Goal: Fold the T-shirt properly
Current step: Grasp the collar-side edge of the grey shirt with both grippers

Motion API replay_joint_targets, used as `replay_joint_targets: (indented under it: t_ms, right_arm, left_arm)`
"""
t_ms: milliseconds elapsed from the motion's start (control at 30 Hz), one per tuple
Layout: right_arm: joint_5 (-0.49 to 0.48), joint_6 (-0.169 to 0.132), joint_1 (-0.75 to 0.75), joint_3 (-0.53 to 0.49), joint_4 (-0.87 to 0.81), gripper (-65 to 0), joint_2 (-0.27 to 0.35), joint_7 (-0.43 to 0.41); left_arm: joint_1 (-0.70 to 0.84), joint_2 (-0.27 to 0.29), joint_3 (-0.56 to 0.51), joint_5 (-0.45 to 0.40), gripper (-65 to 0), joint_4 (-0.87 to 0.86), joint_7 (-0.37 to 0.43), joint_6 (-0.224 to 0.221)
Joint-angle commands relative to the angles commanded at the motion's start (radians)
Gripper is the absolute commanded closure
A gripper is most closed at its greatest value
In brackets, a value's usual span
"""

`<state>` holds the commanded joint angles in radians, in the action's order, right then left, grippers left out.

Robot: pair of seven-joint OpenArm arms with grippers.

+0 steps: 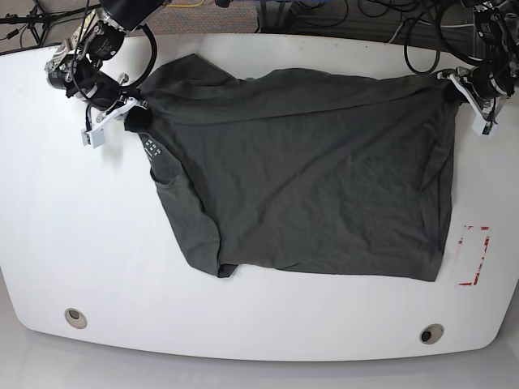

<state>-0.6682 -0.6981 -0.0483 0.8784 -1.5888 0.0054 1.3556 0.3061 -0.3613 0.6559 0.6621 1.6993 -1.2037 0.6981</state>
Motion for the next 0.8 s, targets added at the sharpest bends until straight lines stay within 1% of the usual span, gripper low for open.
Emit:
replay_joint_targets:
  t_ms: [300,400,533,633,700,800]
  right_arm:
    - [0.000,0.000,-0.003,0.006,-0.003,0.0,0.000,0.000]
    - [0.002,0.000,-0.012,0.008,-0.035,0.0,0.000,0.000]
    - [0.037,0.000,-0.011,-0.002,-0.103,0.0,0.000,0.000]
    - [0.086,0.000,0.018,-0.002,-0.141,0.0,0.000,0.000]
    - [0.101,0.000,0.038,-0.003,-0.157,0.0,0.005,0.000]
    - [0.109,0.000,0.071,-0.011,-0.186,0.0,0.040,0.000]
  left_arm:
    - [0.017,-0.009,0.005,0.000,-0.6,0.110,0.000,0.000]
    - [0.017,-0.005,0.026,0.000,-0.4,0.153,0.000,0.000]
    - [0.014,-0.005,0.034,0.002,-0.4,0.206,0.000,0.000]
    - [0.009,-0.005,0.029,0.006,-0.4,0.245,0.000,0.000]
    - [0.003,-0.003,0.026,0.008,-0.4,0.269,0.000,0.000]
    - [-0.044,-0.003,0.011,0.008,-0.4,0.299,-0.002,0.000]
